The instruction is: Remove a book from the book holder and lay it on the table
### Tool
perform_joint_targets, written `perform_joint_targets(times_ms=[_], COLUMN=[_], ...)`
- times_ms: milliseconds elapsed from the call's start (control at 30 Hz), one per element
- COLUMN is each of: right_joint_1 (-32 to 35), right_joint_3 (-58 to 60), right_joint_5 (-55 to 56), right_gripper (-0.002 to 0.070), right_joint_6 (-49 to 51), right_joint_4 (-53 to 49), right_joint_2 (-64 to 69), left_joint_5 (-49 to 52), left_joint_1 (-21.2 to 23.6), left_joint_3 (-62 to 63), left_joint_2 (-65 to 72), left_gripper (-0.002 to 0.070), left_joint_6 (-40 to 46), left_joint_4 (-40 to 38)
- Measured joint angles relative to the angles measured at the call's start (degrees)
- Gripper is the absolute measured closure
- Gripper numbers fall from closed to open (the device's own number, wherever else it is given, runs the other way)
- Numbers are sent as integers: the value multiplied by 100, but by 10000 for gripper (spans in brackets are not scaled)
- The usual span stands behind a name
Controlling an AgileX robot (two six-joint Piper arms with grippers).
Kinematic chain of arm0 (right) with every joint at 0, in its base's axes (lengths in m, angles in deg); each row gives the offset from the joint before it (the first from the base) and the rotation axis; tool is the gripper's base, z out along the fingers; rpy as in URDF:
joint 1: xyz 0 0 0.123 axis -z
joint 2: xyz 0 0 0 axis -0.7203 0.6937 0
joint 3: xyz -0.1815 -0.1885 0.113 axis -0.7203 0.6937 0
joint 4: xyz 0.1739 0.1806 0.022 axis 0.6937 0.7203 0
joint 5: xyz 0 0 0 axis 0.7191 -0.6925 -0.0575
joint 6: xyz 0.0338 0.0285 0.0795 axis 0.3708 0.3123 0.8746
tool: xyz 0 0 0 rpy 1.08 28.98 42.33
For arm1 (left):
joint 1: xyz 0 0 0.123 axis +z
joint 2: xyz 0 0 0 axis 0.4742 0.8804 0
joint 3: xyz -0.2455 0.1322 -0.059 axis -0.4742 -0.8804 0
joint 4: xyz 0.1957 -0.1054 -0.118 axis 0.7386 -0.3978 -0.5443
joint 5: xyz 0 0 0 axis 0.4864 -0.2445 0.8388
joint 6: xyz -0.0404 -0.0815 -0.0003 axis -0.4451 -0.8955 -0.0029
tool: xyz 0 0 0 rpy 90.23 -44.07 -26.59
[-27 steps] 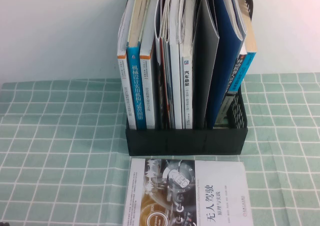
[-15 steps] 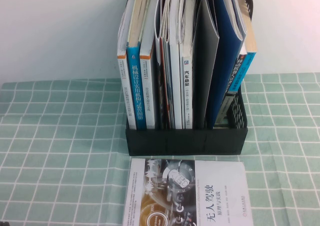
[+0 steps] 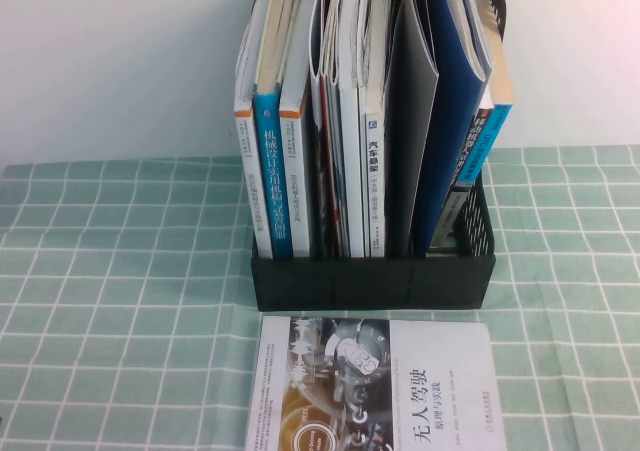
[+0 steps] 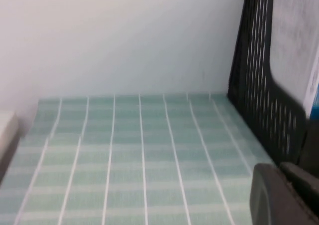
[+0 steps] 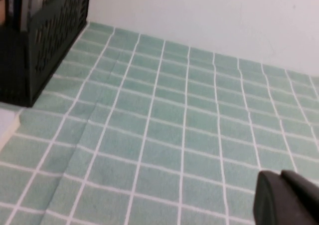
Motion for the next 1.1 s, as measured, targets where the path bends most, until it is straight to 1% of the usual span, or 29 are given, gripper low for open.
perform_joint_targets(times_ms=[233,333,467,533,633,700,767,867,933,1000,1100], right_joint_1=[0,0,0,0,0,0,0,0,0,0,0], right_joint_3=[0,0,0,0,0,0,0,-25,-184,-397,-814], right_joint_5=[1477,2332,3050,3214,3317,3436,3501,3411,3072,2696,2100], right_gripper=[678,678,678,678,678,678,678,678,678,678,678], right_joint_6=[0,13,22,48,126,-14,-104,-45,-22,-13,-9], right_joint_4=[-13,-13,-13,-25,-25,10,53,151,141,71,-41], right_joint_2=[0,0,0,0,0,0,0,0,0,0,0], left_joint_5=[-1209,-1483,-1715,-1983,-2474,-2597,-2353,-1297,-604,-130,160], left_joint_1=[0,0,0,0,0,0,0,0,0,0,0], left_joint_3=[-22,-22,-22,-22,-22,-22,38,479,894,1269,1641], left_joint_2=[0,0,0,0,0,0,0,0,158,452,1024], left_gripper=[677,678,677,677,677,677,677,677,677,677,678], left_joint_6=[0,0,-65,-351,-1007,-1241,-1351,-1407,-1407,-1410,-1410], left_joint_4=[0,0,0,-46,-191,-217,-206,-206,-196,-196,-297])
